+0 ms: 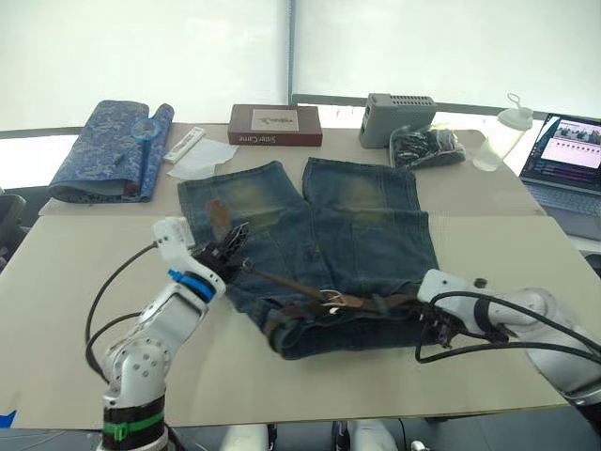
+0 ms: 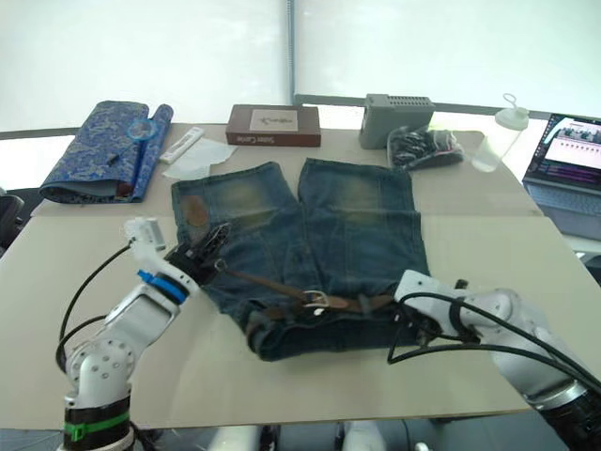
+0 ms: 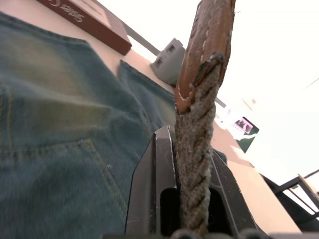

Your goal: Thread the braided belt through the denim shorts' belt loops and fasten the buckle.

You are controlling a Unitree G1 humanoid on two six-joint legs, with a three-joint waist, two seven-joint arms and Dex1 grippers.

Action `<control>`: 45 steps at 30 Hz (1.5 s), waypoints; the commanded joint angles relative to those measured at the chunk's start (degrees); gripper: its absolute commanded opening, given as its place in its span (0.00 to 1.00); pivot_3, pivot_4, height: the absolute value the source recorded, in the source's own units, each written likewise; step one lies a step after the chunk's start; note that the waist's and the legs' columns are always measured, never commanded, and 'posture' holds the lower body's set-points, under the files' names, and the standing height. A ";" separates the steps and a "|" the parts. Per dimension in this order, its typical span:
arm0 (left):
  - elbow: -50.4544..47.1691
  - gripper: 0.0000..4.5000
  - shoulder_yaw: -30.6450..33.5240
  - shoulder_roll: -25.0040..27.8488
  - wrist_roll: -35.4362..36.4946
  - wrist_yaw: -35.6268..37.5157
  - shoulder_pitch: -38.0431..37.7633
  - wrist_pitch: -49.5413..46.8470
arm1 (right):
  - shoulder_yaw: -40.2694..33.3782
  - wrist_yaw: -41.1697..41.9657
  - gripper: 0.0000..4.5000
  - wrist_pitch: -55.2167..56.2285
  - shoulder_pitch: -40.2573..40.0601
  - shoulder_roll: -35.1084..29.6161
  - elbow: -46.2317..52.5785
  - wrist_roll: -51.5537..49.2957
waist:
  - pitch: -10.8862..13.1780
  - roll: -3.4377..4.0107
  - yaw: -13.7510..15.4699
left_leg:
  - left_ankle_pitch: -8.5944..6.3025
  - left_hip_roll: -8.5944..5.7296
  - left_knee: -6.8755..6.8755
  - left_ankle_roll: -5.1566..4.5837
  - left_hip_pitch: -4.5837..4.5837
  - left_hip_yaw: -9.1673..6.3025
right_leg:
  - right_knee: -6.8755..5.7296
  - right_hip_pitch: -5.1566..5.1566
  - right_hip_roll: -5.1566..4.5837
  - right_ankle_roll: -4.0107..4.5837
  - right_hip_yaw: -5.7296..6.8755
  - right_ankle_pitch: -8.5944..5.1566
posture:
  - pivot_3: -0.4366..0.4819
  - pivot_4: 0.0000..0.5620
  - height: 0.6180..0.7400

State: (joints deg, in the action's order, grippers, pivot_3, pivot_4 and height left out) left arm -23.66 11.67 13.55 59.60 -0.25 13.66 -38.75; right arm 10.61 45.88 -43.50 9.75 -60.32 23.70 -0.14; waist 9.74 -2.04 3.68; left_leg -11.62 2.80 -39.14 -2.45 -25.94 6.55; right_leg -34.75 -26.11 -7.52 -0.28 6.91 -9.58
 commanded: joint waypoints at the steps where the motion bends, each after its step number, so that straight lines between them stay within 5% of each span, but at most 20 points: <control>1: -0.77 0.00 -0.15 0.07 -2.09 1.21 2.10 1.94 | -3.52 0.37 0.01 1.58 -1.70 -0.73 0.00 -0.36 | 0.00 0.00 -0.12 | 0.00 -0.03 0.00 0.00 0.00 -0.02 | -0.13 -0.01 0.00 0.00 -0.02 0.00 | 0.48 0.27 0.74; 8: -2.04 0.00 -1.23 0.36 -3.16 2.95 0.09 0.29 | -20.88 10.15 0.55 -6.22 -10.25 2.66 10.18 -19.60 | 0.01 0.02 -0.15 | 0.16 0.07 0.11 -0.27 0.00 -0.21 | -0.26 -0.07 0.27 -0.30 0.08 0.05 | 0.48 0.27 0.74; 16: -4.33 0.00 -1.82 2.77 -2.08 6.71 -2.19 -1.71 | -33.05 16.30 0.55 -10.74 -8.30 4.79 10.39 -38.19 | 0.01 0.02 -0.98 | -0.06 0.06 -0.04 0.09 0.04 -0.21 | -0.24 0.00 0.18 -0.01 0.03 -0.12 | 0.48 0.27 0.74; 22: -6.41 0.00 0.89 4.48 0.46 6.07 -5.36 -2.59 | -25.92 6.90 0.55 -12.08 1.18 12.47 12.83 -43.76 | 0.01 0.05 -1.83 | -0.06 0.10 -0.04 0.09 0.17 -0.19 | -0.27 0.01 0.14 0.01 -0.02 -0.09 | 0.48 0.27 0.74; 30: -9.83 0.00 2.43 5.84 2.37 5.66 -10.61 -2.63 | -2.96 -2.68 0.00 -5.53 9.53 19.09 7.81 -27.84 | 0.01 0.06 -1.59 | -0.07 -0.01 0.01 0.06 0.08 -0.18 | -0.30 -0.07 0.11 0.03 -0.04 -0.06 | 0.48 0.27 0.74; 33: -10.47 0.00 3.06 6.34 2.46 5.69 -12.62 -2.23 | 2.19 -2.09 0.00 -1.06 10.98 18.62 5.29 -22.52 | 0.02 0.07 -1.51 | -0.07 -0.02 0.01 0.05 0.07 -0.17 | -0.29 -0.08 0.12 0.03 -0.03 -0.06 | 0.48 0.27 0.74; 45: -11.46 0.00 3.15 7.27 1.64 6.52 -15.73 -1.29 | 4.28 0.82 0.00 0.63 13.28 20.47 4.79 -21.45 | 0.02 0.09 -1.60 | -0.06 0.06 -0.01 0.12 0.15 -0.15 | -0.31 -0.06 0.12 0.04 0.01 -0.07 | 0.48 0.27 0.74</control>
State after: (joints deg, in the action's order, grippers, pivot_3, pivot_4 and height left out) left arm -32.92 13.75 20.46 60.94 5.71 -2.23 -41.44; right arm 15.16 46.35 -43.94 21.77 -40.53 27.30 -21.48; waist 9.76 -1.95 2.08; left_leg -11.67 2.86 -39.15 -2.33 -25.79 6.41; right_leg -35.06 -26.18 -7.40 -0.24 6.92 -9.64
